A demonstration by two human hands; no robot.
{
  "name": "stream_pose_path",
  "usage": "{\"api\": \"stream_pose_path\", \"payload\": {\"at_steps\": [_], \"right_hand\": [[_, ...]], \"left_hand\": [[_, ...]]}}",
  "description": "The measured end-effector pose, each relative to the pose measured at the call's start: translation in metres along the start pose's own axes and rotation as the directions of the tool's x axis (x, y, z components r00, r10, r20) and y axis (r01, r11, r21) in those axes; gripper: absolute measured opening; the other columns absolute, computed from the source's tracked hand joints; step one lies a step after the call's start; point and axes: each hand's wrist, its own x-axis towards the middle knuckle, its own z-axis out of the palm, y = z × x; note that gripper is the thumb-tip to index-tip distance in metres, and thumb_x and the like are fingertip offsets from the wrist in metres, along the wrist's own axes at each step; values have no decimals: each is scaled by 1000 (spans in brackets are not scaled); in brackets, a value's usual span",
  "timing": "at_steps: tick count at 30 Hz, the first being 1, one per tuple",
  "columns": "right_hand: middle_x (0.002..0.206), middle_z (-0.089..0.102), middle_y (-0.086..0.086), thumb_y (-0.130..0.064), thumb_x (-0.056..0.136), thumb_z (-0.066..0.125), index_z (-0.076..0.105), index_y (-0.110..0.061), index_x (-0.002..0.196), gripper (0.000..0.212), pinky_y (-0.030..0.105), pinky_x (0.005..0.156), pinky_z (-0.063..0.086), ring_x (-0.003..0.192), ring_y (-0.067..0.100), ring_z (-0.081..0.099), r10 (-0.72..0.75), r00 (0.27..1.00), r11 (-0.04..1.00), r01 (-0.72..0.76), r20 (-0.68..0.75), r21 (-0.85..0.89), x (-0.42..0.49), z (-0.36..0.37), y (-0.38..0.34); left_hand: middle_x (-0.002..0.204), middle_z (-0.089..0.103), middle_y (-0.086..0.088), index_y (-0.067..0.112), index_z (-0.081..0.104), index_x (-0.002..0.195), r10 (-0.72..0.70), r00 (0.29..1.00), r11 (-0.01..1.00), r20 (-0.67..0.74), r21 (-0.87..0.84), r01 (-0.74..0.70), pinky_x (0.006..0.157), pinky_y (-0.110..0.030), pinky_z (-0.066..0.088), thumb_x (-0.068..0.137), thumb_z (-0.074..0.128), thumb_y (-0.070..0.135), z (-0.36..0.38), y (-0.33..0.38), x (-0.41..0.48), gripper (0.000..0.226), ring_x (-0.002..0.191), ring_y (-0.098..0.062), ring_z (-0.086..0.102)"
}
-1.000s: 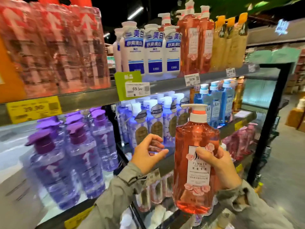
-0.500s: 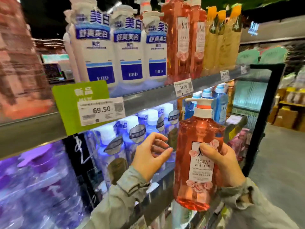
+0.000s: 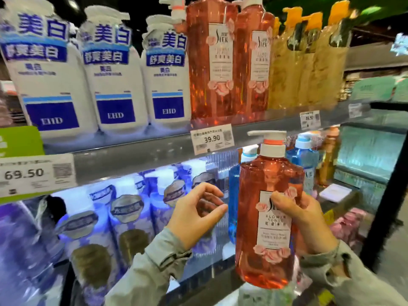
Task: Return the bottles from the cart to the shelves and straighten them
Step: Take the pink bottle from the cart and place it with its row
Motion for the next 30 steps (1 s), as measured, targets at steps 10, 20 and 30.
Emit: {"api": "stream_pose_path", "payload": {"at_steps": [10, 20, 30], "right_hand": [[72, 72, 12, -50, 18, 93, 72, -14, 73, 69, 32, 52, 55, 59, 24, 69, 21, 976, 996, -39, 218, 78, 59, -44, -39], [74, 71, 16, -45, 15, 95, 68, -6, 86, 85, 32, 50, 54, 58, 28, 69, 71, 956, 987, -109, 285, 120, 80, -57, -54], [75, 71, 17, -48, 19, 94, 70, -6, 85, 81, 32, 51, 55, 59, 27, 69, 56, 965, 992, -84, 258, 98, 88, -55, -64]], "left_hand": [[70, 65, 14, 21, 62, 84, 21, 988, 981, -155, 193, 9, 64, -14, 48, 76, 73, 15, 45, 22, 35, 16, 63, -2, 59], [70, 64, 12, 22, 61, 81, 5, 980, 967, -199, 251, 46, 59, -15, 45, 80, 73, 8, 51, 50, 58, 18, 62, -4, 58], [68, 63, 3, 18, 61, 84, -30, 990, 981, -140, 185, 56, 55, -22, 47, 81, 73, 11, 47, 69, 66, 14, 51, -15, 58]]}}
